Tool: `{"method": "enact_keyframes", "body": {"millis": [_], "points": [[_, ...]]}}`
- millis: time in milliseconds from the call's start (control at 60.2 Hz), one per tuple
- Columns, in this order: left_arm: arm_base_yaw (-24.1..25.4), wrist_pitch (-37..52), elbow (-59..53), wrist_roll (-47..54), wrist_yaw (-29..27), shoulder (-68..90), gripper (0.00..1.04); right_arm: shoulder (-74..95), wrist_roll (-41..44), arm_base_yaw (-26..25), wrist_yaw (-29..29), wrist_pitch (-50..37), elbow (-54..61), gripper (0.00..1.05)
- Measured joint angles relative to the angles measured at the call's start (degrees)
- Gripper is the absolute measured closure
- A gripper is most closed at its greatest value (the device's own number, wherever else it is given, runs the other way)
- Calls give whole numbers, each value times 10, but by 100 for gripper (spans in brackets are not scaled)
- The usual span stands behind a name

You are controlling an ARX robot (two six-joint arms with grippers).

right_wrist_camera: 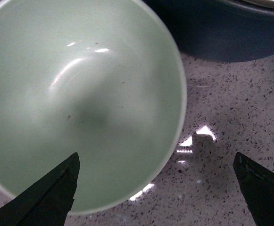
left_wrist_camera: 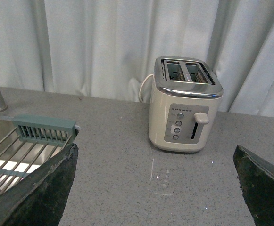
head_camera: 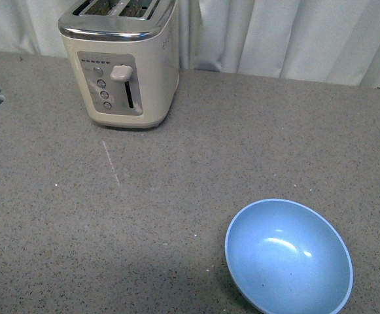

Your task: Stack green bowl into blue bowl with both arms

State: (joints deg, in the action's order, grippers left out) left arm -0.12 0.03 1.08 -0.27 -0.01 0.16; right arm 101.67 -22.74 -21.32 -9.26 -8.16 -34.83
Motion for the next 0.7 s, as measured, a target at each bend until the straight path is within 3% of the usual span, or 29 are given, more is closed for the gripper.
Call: {"method": "enact_keyframes", "body": {"millis": [698], "points": [[0,0,0,0,0,0,6,95,-31,-30,3,-6,-73,9]]}}
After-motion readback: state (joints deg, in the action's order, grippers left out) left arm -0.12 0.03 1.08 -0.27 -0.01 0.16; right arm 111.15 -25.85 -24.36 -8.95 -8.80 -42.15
